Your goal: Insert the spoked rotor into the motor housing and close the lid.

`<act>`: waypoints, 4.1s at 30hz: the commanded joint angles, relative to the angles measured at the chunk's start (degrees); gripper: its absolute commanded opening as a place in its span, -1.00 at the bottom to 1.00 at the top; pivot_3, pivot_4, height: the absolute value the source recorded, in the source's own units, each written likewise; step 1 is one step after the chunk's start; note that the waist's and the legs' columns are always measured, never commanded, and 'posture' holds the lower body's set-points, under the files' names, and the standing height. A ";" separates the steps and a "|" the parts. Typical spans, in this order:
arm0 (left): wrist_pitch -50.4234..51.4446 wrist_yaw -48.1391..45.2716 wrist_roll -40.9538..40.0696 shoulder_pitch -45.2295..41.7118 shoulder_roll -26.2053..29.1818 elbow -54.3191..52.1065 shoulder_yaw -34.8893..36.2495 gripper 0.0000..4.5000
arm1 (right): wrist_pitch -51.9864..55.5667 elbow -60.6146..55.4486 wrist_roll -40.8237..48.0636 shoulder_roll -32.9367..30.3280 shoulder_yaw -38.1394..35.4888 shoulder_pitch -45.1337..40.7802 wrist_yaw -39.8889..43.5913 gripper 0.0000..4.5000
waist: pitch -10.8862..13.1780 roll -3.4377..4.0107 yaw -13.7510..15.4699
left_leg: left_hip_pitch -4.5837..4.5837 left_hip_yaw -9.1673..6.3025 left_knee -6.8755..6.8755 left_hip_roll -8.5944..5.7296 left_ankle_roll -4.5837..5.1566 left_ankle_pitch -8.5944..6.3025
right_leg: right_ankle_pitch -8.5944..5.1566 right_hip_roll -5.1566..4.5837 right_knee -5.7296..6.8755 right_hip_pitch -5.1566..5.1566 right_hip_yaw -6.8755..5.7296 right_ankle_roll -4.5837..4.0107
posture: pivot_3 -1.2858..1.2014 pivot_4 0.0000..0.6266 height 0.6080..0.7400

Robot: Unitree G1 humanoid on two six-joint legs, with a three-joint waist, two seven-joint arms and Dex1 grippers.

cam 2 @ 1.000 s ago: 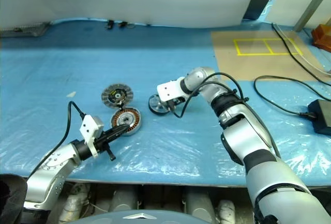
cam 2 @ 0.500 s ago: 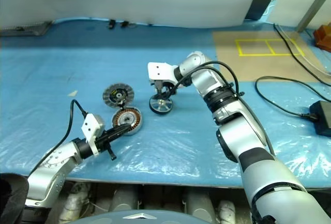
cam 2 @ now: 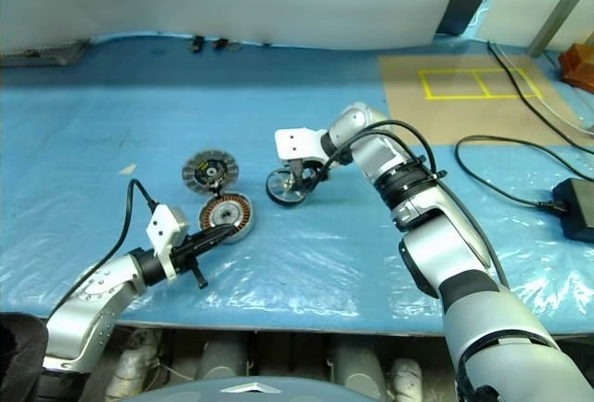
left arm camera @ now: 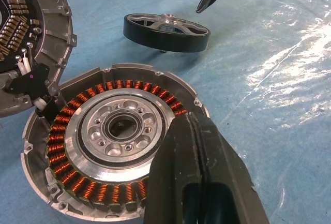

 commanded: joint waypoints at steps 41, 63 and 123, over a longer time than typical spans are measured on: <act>-8.66 0.45 -5.30 14.02 -1.59 -7.80 10.95 -1.00 | 15.64 -17.45 13.23 1.40 -6.90 4.89 3.03 -0.25 | 0.02 -0.03 0.08 | 0.02 0.00 -0.04 0.04 -0.07 -0.05 | 0.01 0.03 -0.07 0.00 0.00 -0.03 | 0.03 -0.52 1.00; -15.66 2.44 -3.04 16.16 -4.18 -2.37 11.13 -1.00 | 25.79 -20.99 15.15 11.20 -2.90 9.21 -9.49 -0.25 | 0.02 -0.04 0.02 | 0.09 -0.01 -0.18 0.01 -0.11 -0.06 | 0.02 0.02 -0.17 0.01 0.00 -0.01 | 0.03 -0.52 1.00; -13.83 3.35 -1.22 14.68 -3.23 -1.60 9.82 -1.00 | 19.48 -15.54 8.95 11.82 5.82 10.28 -13.63 -0.25 | 0.01 -0.06 -0.10 | 1.02 -0.05 -0.30 0.00 -0.12 -0.07 | -0.01 0.01 -0.16 0.73 0.16 0.05 | 0.03 -0.52 1.00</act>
